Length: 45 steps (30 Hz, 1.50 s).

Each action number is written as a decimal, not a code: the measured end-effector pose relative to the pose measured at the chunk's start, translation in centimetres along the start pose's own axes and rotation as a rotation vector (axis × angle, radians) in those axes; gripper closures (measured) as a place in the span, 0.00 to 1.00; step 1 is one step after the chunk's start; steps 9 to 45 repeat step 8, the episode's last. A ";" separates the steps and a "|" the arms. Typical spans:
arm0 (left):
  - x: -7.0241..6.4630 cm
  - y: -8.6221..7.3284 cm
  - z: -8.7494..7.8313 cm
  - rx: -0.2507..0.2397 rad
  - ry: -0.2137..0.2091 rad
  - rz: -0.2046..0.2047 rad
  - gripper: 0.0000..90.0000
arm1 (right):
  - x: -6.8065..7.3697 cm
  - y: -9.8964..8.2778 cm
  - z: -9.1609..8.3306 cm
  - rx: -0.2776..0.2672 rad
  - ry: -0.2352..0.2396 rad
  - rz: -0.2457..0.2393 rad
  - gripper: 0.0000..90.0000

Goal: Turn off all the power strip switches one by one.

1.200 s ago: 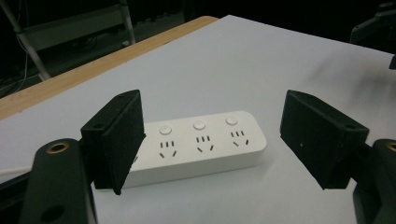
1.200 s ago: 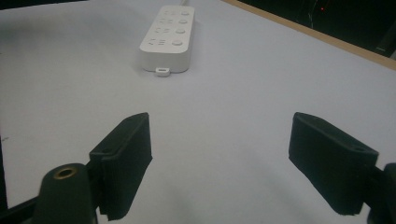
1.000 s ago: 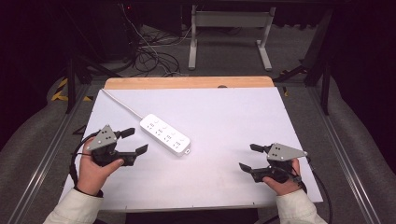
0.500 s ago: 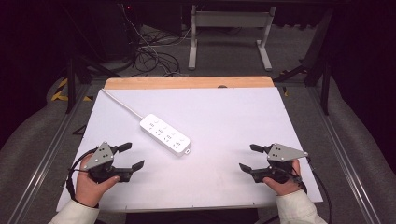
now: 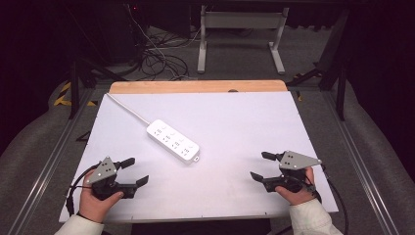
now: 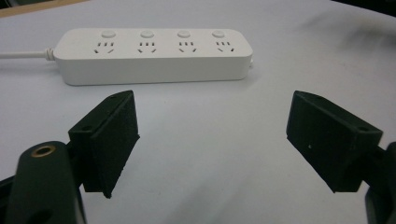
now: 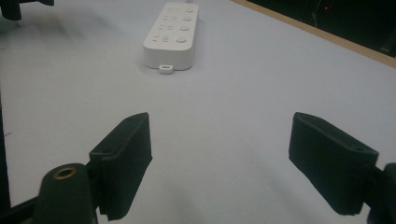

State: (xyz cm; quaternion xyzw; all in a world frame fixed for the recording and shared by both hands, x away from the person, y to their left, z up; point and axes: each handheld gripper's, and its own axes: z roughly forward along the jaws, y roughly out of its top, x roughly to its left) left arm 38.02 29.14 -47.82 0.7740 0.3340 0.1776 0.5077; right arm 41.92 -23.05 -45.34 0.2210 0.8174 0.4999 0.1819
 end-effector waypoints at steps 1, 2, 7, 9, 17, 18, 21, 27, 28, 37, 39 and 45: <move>0.0 0.1 0.1 -0.001 0.006 -0.001 0.19 | 0.0 0.0 0.0 0.000 0.000 0.002 0.24; 0.0 0.2 0.2 -0.003 0.019 0.020 0.19 | 0.0 0.0 0.0 0.002 -0.002 0.003 0.24; -0.4 0.3 0.1 0.006 0.064 0.110 0.19 | 0.0 -0.1 0.0 -0.002 -0.003 0.006 0.24; -0.4 0.4 0.0 -0.002 0.070 0.118 0.19 | 0.0 -0.1 0.0 -0.001 -0.004 0.009 0.24; -0.4 0.4 0.0 -0.002 0.070 0.118 0.19 | 0.0 -0.1 0.0 -0.001 -0.004 0.009 0.24; -0.4 0.4 0.0 -0.002 0.070 0.118 0.19 | 0.0 -0.1 0.0 -0.001 -0.004 0.009 0.24; -0.4 0.4 0.0 -0.002 0.070 0.118 0.19 | 0.0 -0.1 0.0 -0.001 -0.004 0.009 0.24; -0.4 0.4 0.0 -0.002 0.070 0.118 0.19 | 0.0 -0.1 0.0 -0.001 -0.004 0.009 0.24; -0.4 0.4 0.0 -0.002 0.070 0.118 0.19 | 0.0 -0.1 0.0 -0.001 -0.004 0.009 0.24; -0.4 0.4 0.0 -0.002 0.070 0.118 0.19 | 0.0 -0.1 0.0 -0.001 -0.004 0.009 0.24; -0.4 0.4 0.0 -0.002 0.070 0.118 0.19 | 0.0 -0.1 0.0 -0.001 -0.004 0.009 0.24; -0.4 0.4 0.0 -0.002 0.070 0.118 0.19 | 0.0 -0.1 0.0 -0.001 -0.004 0.009 0.24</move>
